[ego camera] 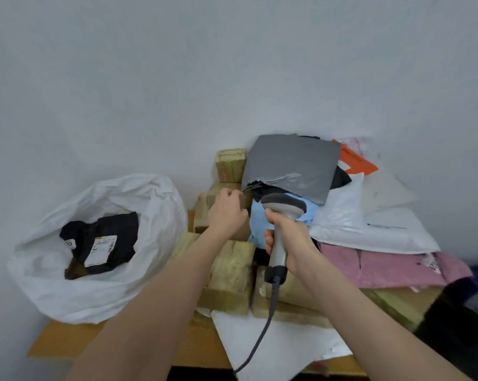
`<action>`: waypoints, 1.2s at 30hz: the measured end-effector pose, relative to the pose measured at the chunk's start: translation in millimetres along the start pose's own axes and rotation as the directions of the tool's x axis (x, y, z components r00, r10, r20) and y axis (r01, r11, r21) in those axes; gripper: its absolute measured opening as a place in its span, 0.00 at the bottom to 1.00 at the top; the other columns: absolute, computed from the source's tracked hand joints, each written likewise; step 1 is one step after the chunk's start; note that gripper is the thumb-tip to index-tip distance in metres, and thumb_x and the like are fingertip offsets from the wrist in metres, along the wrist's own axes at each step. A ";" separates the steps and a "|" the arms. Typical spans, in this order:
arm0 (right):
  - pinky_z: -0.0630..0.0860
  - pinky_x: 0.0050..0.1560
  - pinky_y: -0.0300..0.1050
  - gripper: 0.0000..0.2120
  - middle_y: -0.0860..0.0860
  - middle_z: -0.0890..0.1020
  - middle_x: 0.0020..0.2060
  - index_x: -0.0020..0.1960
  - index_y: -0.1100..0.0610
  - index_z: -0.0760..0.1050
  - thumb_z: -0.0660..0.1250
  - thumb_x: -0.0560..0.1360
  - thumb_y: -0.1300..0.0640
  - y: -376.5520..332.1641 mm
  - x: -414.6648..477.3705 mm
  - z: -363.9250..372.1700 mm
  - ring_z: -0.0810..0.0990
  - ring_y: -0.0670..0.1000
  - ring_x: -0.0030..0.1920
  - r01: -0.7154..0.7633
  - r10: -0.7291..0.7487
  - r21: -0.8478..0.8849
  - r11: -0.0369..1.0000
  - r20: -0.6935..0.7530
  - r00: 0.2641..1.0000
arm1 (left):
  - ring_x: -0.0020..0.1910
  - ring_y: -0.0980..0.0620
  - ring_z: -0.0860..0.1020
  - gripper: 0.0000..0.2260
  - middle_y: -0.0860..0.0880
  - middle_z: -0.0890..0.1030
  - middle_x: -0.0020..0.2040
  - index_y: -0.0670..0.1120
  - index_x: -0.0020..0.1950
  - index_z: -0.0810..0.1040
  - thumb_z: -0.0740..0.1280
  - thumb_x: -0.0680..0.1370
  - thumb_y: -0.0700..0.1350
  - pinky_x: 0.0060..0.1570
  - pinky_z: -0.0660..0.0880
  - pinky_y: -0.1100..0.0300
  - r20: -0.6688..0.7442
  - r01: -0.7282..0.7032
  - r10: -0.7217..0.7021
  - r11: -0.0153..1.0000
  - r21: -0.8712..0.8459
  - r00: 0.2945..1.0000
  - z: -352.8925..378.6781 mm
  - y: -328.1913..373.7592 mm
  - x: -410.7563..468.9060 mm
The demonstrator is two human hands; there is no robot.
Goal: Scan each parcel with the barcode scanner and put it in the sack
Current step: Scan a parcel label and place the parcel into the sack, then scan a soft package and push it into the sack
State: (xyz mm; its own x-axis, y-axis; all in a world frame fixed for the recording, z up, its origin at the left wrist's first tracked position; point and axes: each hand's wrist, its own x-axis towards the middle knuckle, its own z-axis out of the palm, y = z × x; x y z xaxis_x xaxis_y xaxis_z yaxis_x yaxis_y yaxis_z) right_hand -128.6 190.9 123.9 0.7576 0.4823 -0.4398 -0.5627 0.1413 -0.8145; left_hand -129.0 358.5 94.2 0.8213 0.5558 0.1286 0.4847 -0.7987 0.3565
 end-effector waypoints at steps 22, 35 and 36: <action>0.71 0.24 0.38 0.09 0.52 0.73 0.21 0.40 0.60 0.74 0.69 0.76 0.58 -82.5 70.8 -69.2 0.70 0.47 0.20 0.227 -0.173 0.129 0.965 -0.335 0.926 | 0.61 0.46 0.73 0.22 0.47 0.74 0.61 0.49 0.62 0.76 0.70 0.73 0.60 0.53 0.71 0.52 0.099 -0.125 0.117 0.990 0.073 0.988 72.6 97.7 135.3; 0.75 0.27 0.39 0.09 0.51 0.77 0.24 0.40 0.60 0.77 0.72 0.74 0.55 -89.9 62.7 -64.3 0.74 0.47 0.23 0.284 -0.246 0.132 0.950 -0.247 0.937 | 0.43 0.48 0.77 0.06 0.47 0.80 0.44 0.48 0.41 0.74 0.65 0.79 0.45 0.47 0.75 0.53 -0.117 0.055 -0.217 0.651 -0.757 0.969 -25.1 91.4 141.2; 0.76 0.27 0.39 0.09 0.51 0.78 0.25 0.41 0.60 0.77 0.73 0.74 0.56 -91.2 60.3 -63.0 0.75 0.47 0.24 0.294 -0.257 0.135 0.946 -0.235 0.937 | 0.43 0.47 0.77 0.08 0.45 0.80 0.44 0.47 0.40 0.74 0.65 0.79 0.43 0.47 0.76 0.52 -0.070 0.075 -0.258 0.509 -0.857 0.964 -40.0 90.8 138.9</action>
State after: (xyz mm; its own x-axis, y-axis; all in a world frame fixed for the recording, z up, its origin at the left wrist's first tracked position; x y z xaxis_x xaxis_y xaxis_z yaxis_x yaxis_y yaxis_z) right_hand -10.8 152.6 147.8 0.9326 0.2129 -0.2913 -0.3546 0.3924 -0.8487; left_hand 17.0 372.3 181.5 0.6451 0.7580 0.0962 0.0502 -0.1677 0.9846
